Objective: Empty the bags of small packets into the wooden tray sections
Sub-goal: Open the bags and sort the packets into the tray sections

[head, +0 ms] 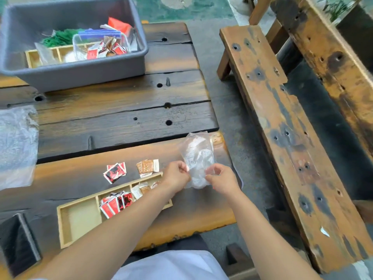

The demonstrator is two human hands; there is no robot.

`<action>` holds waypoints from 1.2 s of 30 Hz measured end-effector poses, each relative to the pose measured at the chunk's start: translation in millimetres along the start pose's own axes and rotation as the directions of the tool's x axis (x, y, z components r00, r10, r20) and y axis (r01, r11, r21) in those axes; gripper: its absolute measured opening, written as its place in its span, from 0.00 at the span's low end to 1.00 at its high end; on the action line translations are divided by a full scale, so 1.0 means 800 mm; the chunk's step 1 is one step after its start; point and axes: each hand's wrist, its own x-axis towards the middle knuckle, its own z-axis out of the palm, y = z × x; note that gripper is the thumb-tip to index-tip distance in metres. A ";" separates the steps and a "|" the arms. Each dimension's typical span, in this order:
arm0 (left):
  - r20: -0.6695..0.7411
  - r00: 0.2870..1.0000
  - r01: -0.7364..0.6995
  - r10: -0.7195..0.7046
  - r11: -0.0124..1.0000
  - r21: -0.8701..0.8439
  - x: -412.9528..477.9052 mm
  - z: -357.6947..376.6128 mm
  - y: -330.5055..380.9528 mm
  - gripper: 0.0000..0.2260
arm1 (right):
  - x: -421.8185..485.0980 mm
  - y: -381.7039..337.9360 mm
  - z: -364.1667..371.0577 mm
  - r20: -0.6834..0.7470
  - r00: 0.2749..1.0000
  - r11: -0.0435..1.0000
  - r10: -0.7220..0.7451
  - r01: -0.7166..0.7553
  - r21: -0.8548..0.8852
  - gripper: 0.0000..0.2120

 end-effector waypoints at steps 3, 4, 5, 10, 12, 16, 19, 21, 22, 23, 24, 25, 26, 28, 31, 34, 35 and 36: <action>0.011 0.997 0.080 -0.080 0.996 -0.026 0.020 0.014 -0.004 0.11 | 0.027 -0.003 -0.007 0.053 0.998 0.980 0.027 -0.017 -0.198 0.15; 0.031 0.993 0.114 -0.113 0.993 -0.034 0.024 0.014 -0.008 0.11 | 0.033 -0.005 -0.008 0.039 0.999 0.963 0.032 -0.021 -0.269 0.23; 0.052 0.989 0.142 -0.140 0.989 -0.042 0.026 0.013 -0.012 0.13 | 0.037 -0.009 -0.009 -0.001 1.000 0.943 0.027 -0.026 -0.331 0.28; 0.040 0.975 0.224 -0.220 0.957 -0.186 0.020 -0.028 -0.036 0.13 | 0.034 -0.047 0.014 -0.118 0.976 0.927 -0.181 0.130 -0.352 0.27; -0.025 0.973 0.217 -0.231 0.944 -0.248 0.012 -0.053 -0.048 0.10 | 0.032 -0.069 0.036 -0.051 0.937 0.897 -0.345 0.313 -0.313 0.22; -0.318 0.930 0.131 -0.185 0.974 -0.186 0.000 -0.112 -0.069 0.06 | 0.033 -0.114 0.096 0.315 0.871 0.818 -0.376 0.472 -0.329 0.18; -0.543 0.837 0.090 -0.062 0.996 0.024 0.008 -0.173 -0.087 0.09 | 0.043 -0.130 0.142 0.455 0.818 0.707 -0.353 0.551 -0.442 0.18; -0.638 0.769 0.147 -0.039 0.982 0.117 0.025 -0.215 -0.106 0.17 | 0.052 -0.134 0.169 0.471 0.821 0.692 -0.322 0.544 -0.476 0.18; -0.675 0.735 0.203 -0.065 0.971 0.127 0.036 -0.235 -0.116 0.22 | 0.057 -0.134 0.181 0.464 0.830 0.704 -0.309 0.528 -0.475 0.18; -0.704 0.702 0.267 -0.107 0.956 0.121 0.048 -0.253 -0.126 0.26 | 0.061 -0.133 0.192 0.449 0.842 0.714 -0.299 0.510 -0.480 0.19; -0.724 0.672 0.332 -0.152 0.937 0.111 0.059 -0.269 -0.136 0.29 | 0.065 -0.131 0.203 0.432 0.851 0.716 -0.299 0.500 -0.488 0.19; -0.736 0.648 0.392 -0.196 0.915 0.101 0.073 -0.282 -0.147 0.32 | 0.069 -0.129 0.212 0.416 0.857 0.705 -0.304 0.496 -0.507 0.20; -0.740 0.627 0.446 -0.244 0.891 0.085 0.085 -0.292 -0.158 0.34 | 0.071 -0.126 0.220 0.404 0.861 0.691 -0.309 0.495 -0.527 0.21; -0.714 0.595 0.533 -0.369 0.846 0.007 0.107 -0.304 -0.180 0.36 | 0.077 -0.118 0.232 0.380 0.872 0.663 -0.309 0.484 -0.571 0.22; -0.666 0.521 0.611 -0.534 0.778 -0.145 0.130 -0.300 -0.204 0.37 | 0.081 -0.107 0.244 0.313 0.893 0.647 -0.324 0.451 -0.615 0.21; -0.702 0.454 0.574 -0.550 0.782 -0.242 0.146 -0.288 -0.200 0.38 | 0.079 -0.102 0.253 0.220 0.904 0.642 -0.366 0.417 -0.643 0.17; -0.714 0.437 0.549 -0.548 0.791 -0.271 0.151 -0.285 -0.197 0.38 | 0.077 -0.101 0.255 0.193 0.905 0.634 -0.379 0.406 -0.659 0.16; -0.723 0.420 0.525 -0.549 0.796 -0.300 0.155 -0.284 -0.194 0.38 | 0.075 -0.100 0.257 0.169 0.905 0.625 -0.389 0.395 -0.673 0.14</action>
